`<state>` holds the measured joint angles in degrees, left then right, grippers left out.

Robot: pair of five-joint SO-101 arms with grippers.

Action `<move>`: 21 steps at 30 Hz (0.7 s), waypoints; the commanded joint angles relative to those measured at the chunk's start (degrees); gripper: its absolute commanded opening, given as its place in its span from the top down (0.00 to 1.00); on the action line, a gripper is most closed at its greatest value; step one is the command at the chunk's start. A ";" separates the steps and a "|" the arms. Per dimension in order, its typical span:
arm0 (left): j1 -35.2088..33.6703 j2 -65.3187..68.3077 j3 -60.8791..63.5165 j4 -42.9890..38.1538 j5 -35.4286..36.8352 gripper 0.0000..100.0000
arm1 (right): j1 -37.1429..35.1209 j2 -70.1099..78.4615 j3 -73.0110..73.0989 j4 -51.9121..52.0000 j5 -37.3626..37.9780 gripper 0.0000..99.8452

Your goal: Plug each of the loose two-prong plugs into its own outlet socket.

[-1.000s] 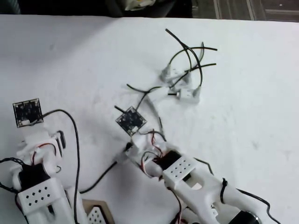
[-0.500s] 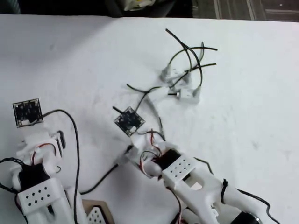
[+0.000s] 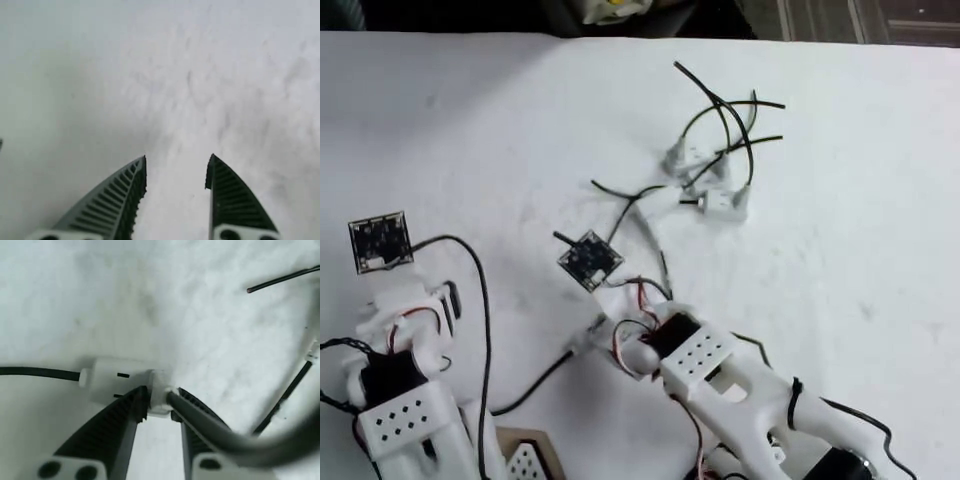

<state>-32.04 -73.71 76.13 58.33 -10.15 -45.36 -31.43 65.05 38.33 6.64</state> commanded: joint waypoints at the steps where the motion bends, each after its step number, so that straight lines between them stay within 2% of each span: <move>1: 0.04 -0.66 -0.44 -1.05 -0.53 0.79 | -0.22 -0.57 -2.02 0.75 0.09 0.92; 5: 0.04 -0.66 -0.44 -1.05 -0.53 0.79 | -0.22 -0.57 -2.90 0.84 0.00 0.92; 9: 0.04 -0.66 -0.44 -1.05 -0.53 0.79 | -0.31 -0.57 -4.31 1.10 -3.25 0.92; 21: 0.04 -0.66 -0.44 -1.05 -0.53 0.79 | -0.40 -0.57 -5.19 0.84 -3.87 0.92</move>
<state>-32.04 -73.71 76.13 58.33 -10.15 -45.36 -31.34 62.24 38.86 3.21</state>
